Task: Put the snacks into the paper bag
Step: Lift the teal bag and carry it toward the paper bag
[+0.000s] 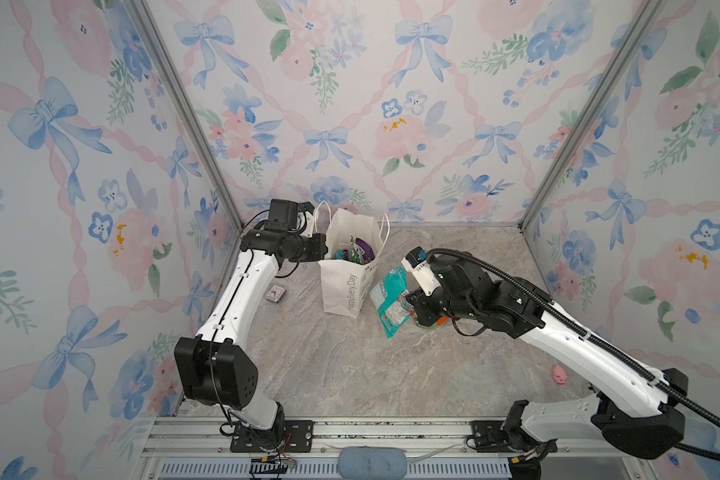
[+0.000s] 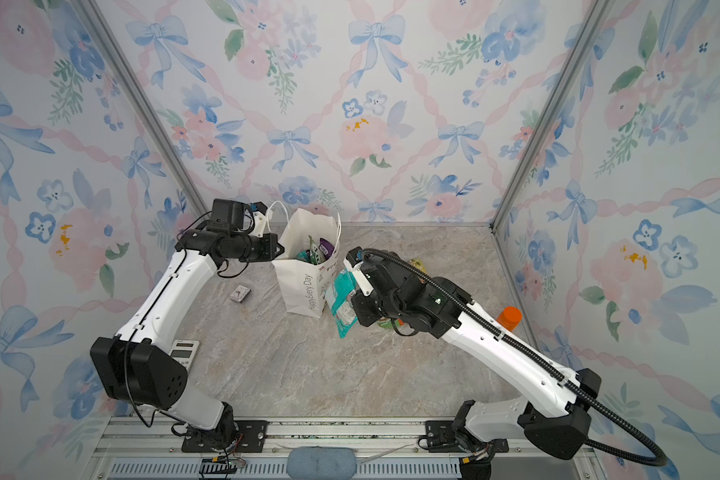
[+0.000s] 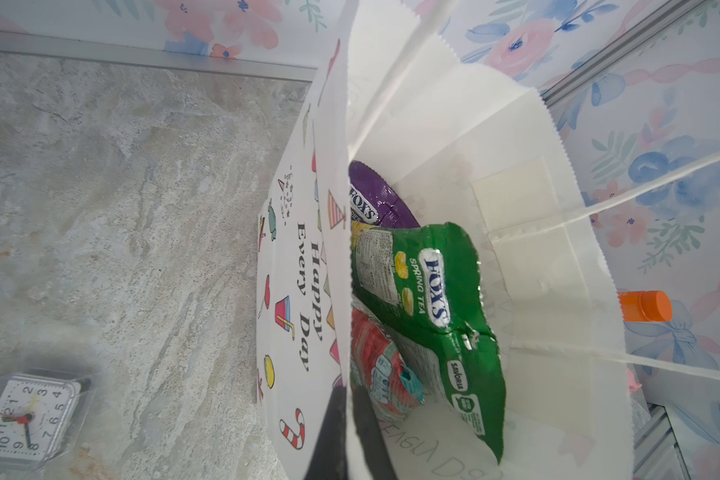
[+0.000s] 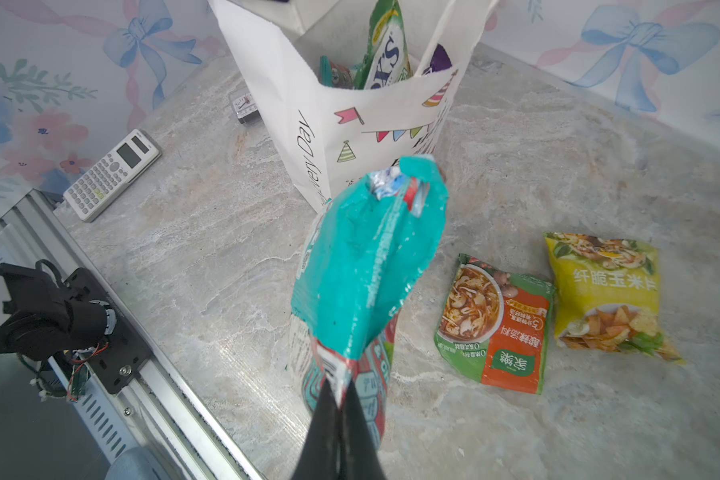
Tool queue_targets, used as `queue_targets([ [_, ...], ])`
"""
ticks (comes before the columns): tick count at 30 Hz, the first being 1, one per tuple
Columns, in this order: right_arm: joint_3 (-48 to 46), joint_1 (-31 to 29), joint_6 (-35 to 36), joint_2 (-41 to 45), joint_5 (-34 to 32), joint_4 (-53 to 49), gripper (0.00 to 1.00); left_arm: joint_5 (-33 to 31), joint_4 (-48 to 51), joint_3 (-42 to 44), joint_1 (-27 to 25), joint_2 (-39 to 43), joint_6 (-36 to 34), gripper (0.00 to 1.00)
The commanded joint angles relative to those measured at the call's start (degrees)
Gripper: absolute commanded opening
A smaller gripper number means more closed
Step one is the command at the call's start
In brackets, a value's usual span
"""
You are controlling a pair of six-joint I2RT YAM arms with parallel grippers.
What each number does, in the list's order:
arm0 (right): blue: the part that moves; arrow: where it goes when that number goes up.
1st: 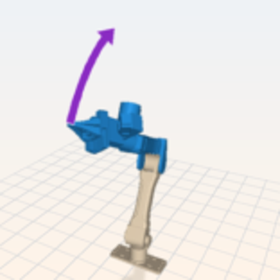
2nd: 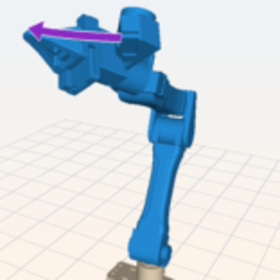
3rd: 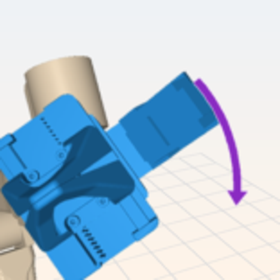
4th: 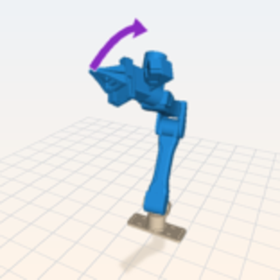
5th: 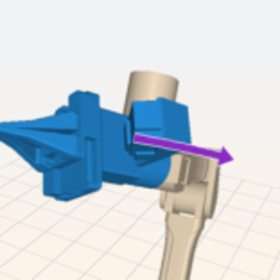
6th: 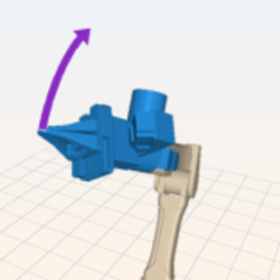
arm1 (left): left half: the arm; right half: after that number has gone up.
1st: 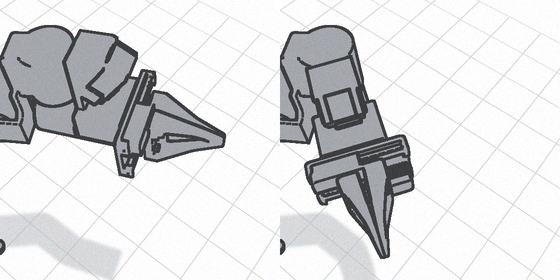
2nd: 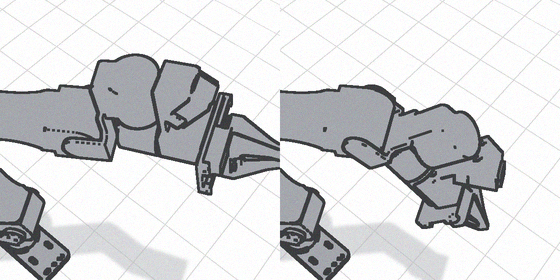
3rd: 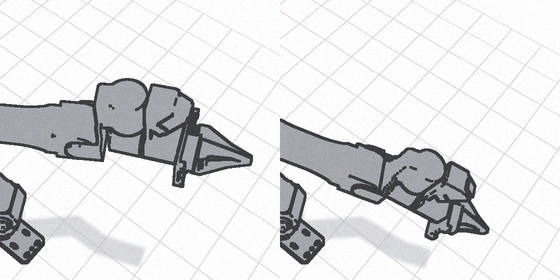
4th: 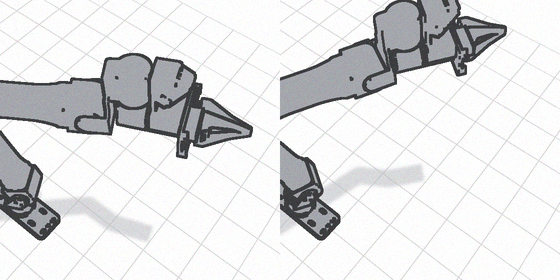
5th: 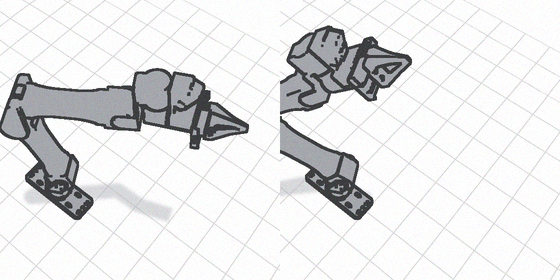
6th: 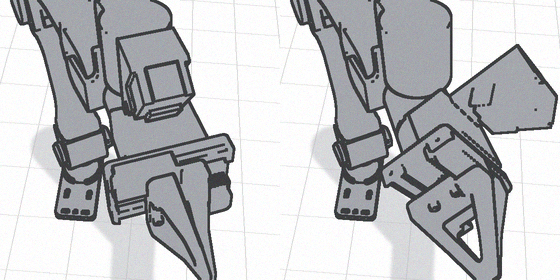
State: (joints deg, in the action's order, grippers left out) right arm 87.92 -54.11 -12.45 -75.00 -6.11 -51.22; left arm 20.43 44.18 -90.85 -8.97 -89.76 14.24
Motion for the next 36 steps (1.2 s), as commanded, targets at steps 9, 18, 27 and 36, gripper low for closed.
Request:
queue_targets([
  [9,14.55,-3.03,4.24,-2.83,-2.86,-4.23,0.0,0.44,-2.17,0.45,-0.34,-0.53,0.53,0.0],
  [18,31.76,-2.23,11.25,-14.51,-2.13,-7.71,0.0,0.5,-2.17,0.42,-0.45,-0.53,0.53,0.0],
  [27,50.34,3.17,16.74,-27.7,1.17,-12.83,0.0,0.58,-2.22,0.45,-0.59,-0.6,0.55,0.0],
  [36,63.23,8.68,18.46,-35.79,6.78,-12.87,0.0,0.56,-2.21,0.43,-0.61,-0.9,0.46,0.0],
])
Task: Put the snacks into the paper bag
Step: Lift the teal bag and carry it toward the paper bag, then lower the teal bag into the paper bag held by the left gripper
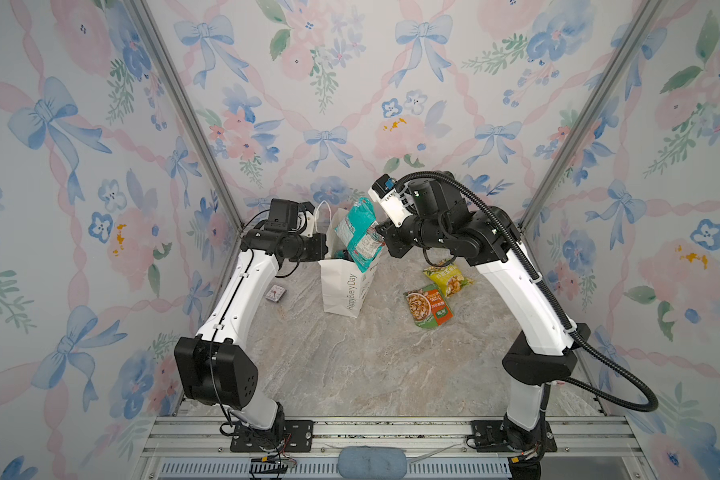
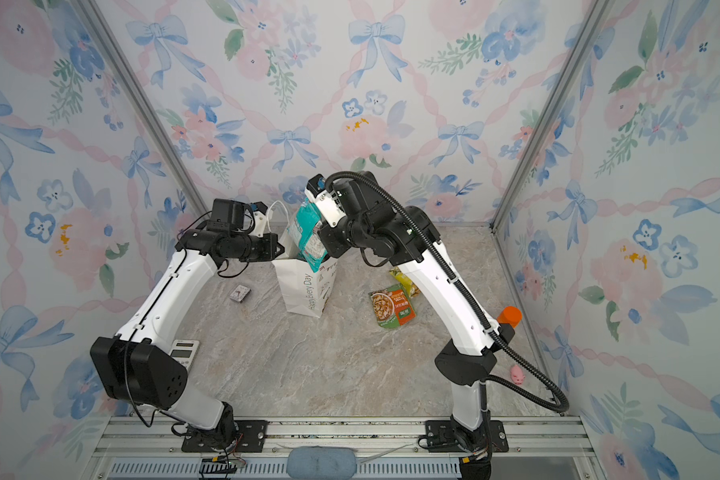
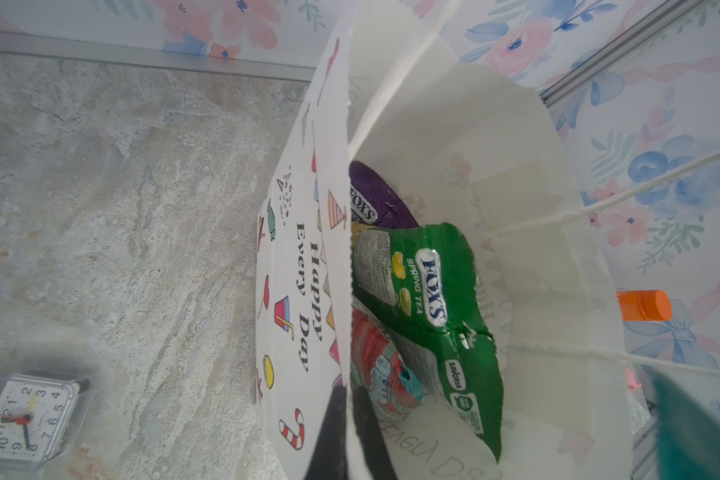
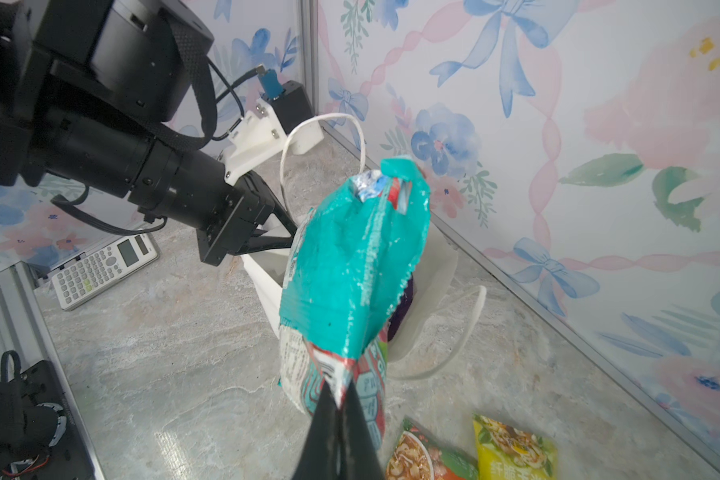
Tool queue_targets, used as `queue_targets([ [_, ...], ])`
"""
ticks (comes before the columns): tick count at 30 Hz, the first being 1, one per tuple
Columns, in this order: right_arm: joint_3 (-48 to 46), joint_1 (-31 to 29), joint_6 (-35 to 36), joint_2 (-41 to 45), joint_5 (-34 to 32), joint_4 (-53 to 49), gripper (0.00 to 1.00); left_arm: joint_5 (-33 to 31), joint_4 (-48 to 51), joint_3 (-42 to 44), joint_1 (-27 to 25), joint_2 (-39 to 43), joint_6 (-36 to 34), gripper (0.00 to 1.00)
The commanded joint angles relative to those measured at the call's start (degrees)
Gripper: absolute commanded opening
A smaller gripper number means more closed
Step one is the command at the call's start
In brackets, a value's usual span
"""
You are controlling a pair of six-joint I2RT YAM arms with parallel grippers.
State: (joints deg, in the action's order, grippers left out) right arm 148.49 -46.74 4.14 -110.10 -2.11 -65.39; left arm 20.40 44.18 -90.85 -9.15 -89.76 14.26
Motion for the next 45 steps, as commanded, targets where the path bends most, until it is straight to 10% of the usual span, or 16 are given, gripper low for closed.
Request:
queue_targets([
  [1,2.69,1.67,2.1,-1.18,3.1,1.95,0.0,0.6,-2.18,0.41,-0.42,-1.03,0.42,0.0],
  [29,6.99,5.76,6.35,-7.11,6.0,12.47,0.0,0.6,-2.17,0.44,-0.24,-1.92,0.16,0.0],
  [45,6.25,6.22,11.56,-10.78,9.59,2.24,0.0,0.69,-2.17,0.43,-0.26,-1.9,0.15,0.0],
])
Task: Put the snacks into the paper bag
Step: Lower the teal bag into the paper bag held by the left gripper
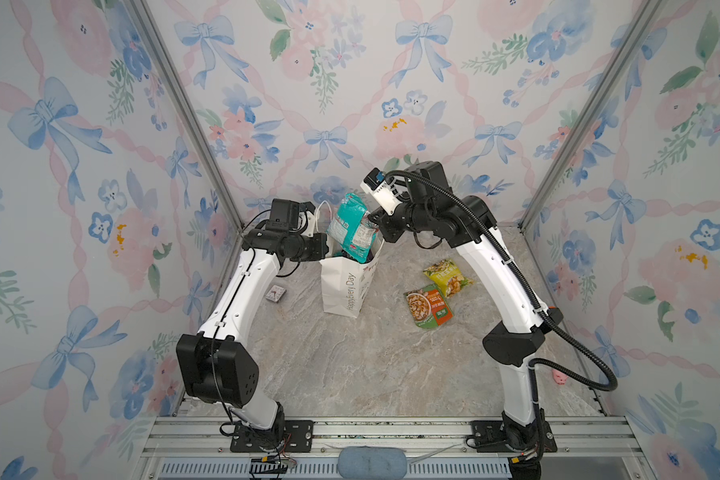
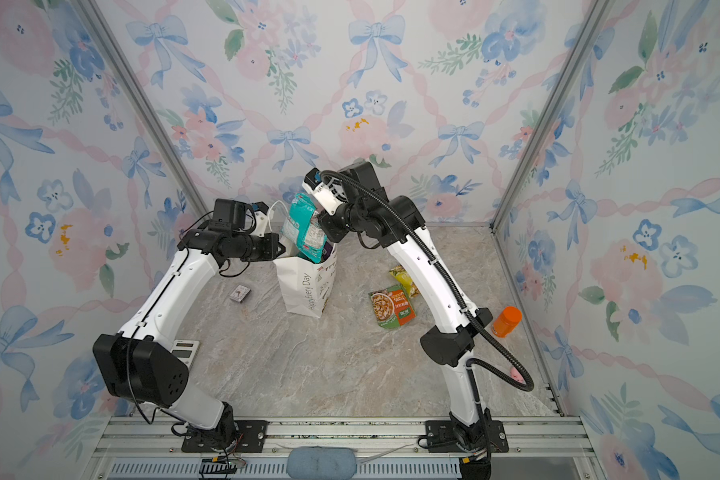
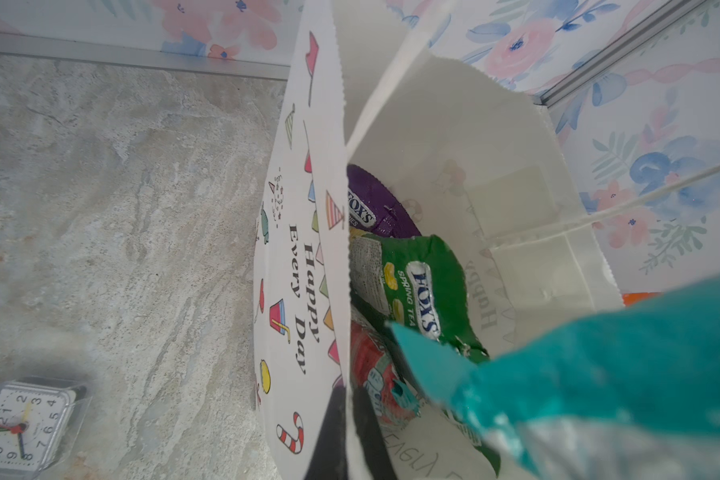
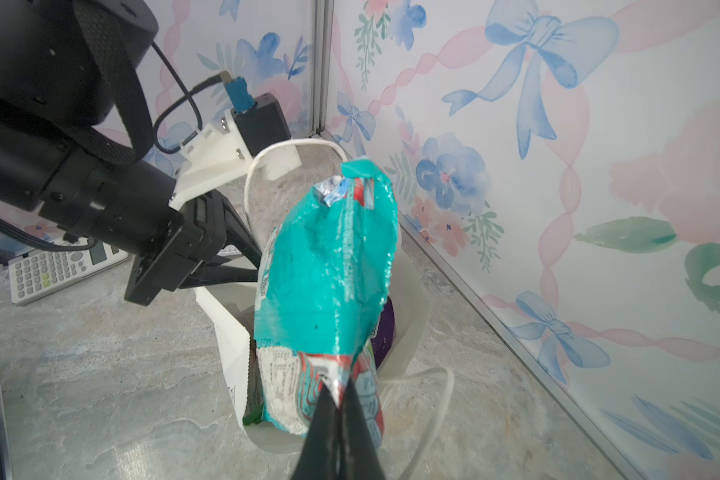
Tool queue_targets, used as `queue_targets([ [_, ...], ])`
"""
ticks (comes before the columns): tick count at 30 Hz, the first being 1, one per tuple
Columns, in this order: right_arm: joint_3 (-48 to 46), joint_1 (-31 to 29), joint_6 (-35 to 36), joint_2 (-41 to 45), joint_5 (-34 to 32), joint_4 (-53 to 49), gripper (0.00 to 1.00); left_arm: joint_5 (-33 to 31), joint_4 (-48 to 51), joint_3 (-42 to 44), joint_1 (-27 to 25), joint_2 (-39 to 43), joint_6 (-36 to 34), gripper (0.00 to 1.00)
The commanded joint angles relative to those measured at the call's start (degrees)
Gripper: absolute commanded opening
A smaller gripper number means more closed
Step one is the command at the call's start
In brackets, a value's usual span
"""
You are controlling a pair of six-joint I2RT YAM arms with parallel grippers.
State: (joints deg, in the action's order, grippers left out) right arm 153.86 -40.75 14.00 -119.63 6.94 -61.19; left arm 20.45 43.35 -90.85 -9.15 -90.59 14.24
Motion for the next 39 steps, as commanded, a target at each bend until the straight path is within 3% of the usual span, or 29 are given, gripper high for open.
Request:
queue_targets([
  [1,0.71,0.21,1.88,-1.39,0.43,-2.32,0.0,0.73,-1.36,0.42,-0.26,-1.07,0.18,0.0],
  [12,0.21,0.02,3.41,-4.44,-3.44,-3.9,0.0,0.67,-1.36,0.42,-0.23,-1.09,0.26,0.0],
  [19,0.21,-0.57,1.35,-6.85,-10.38,-0.24,0.0,0.69,-1.34,0.46,-0.24,-1.0,0.23,0.0],
  [39,1.21,-3.37,-0.01,-15.42,-13.12,4.32,0.0,0.91,-1.4,0.41,-0.17,-1.02,0.22,0.0],
])
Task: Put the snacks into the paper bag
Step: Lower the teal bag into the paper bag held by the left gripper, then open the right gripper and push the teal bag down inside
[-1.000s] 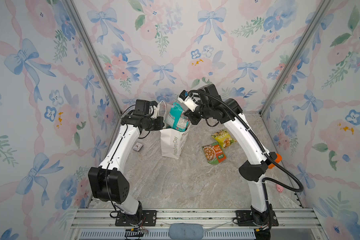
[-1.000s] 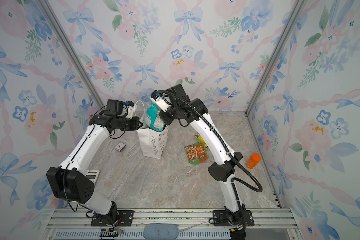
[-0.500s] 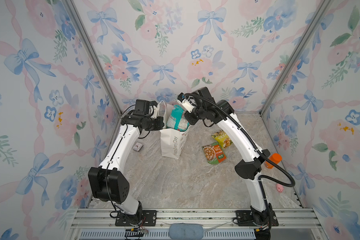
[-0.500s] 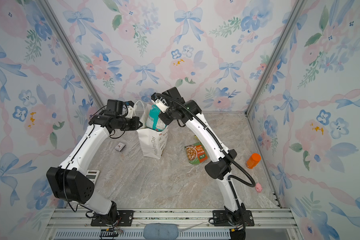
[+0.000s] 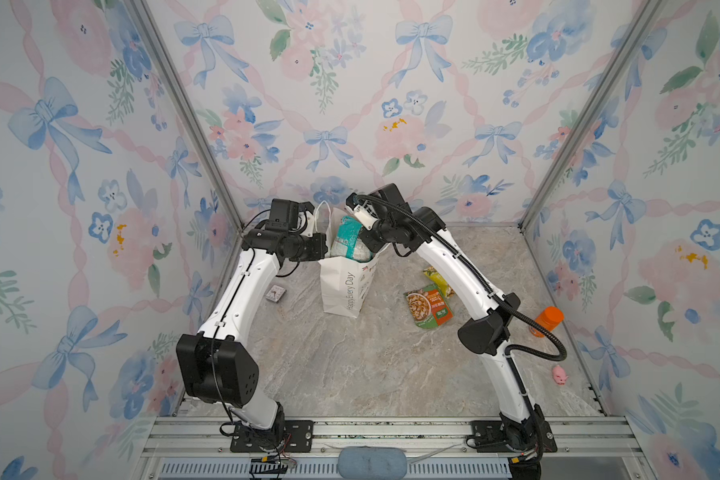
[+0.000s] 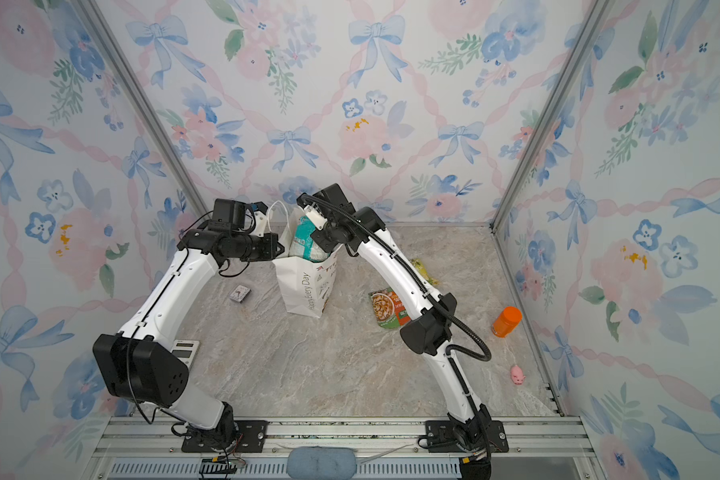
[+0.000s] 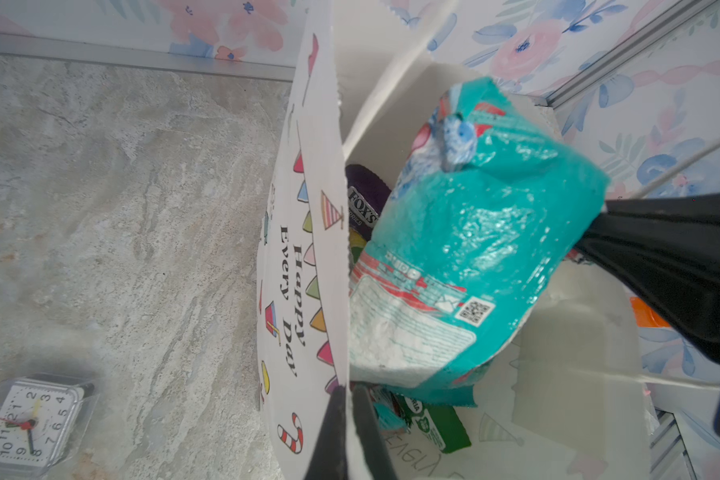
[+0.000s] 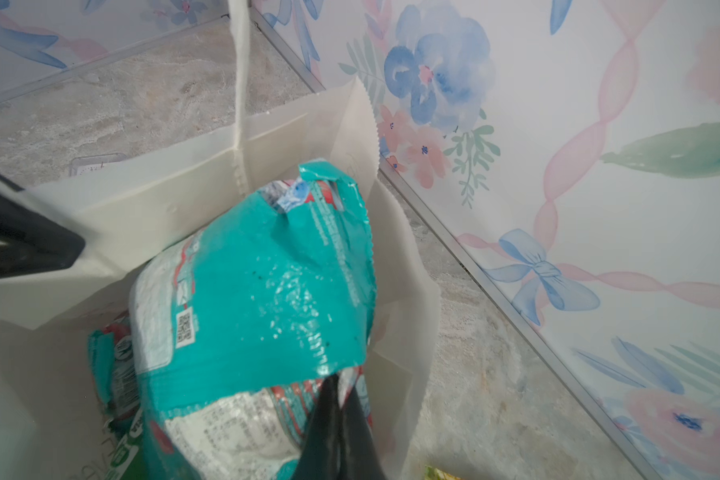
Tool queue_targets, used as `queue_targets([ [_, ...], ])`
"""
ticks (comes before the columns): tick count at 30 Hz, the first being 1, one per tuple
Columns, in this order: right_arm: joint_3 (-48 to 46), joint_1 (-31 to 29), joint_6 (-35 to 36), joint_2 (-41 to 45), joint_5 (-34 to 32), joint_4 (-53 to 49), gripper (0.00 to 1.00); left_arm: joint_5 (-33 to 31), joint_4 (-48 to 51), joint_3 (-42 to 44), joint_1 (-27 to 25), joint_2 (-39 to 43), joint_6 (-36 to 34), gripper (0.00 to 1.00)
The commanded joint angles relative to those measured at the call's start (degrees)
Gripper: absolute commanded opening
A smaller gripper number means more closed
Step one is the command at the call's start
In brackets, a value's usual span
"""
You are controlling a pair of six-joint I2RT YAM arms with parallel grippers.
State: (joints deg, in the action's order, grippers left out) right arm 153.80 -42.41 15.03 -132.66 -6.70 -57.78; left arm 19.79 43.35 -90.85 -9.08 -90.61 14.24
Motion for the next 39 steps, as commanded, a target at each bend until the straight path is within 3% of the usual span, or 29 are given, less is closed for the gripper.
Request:
queue_targets([
  [1,1.5,-1.82,-0.97,-2.82,0.55,0.68,0.0,1.53,-1.34,0.48,-0.23,-0.98,0.22,0.0],
  [5,2.66,-2.49,-0.63,-5.11,0.7,-0.56,0.0,1.56,-1.39,0.44,-0.19,-1.09,0.17,0.0],
  [13,2.96,-3.0,-2.99,-2.06,3.94,0.48,0.41,1.48,-1.4,0.5,-0.21,-1.24,0.21,0.0],
  [18,1.81,-3.13,-6.05,3.02,4.77,3.88,0.54,1.57,-1.37,0.5,-0.01,-1.35,0.19,0.0],
  [26,-1.86,-4.51,-8.5,6.81,3.62,7.51,0.56,1.66,-1.37,0.51,0.13,-1.31,0.22,0.0],
  [39,0.71,-5.32,-10.68,-0.74,-3.29,3.31,0.52,1.65,-1.39,0.5,0.19,-1.21,0.23,0.0],
])
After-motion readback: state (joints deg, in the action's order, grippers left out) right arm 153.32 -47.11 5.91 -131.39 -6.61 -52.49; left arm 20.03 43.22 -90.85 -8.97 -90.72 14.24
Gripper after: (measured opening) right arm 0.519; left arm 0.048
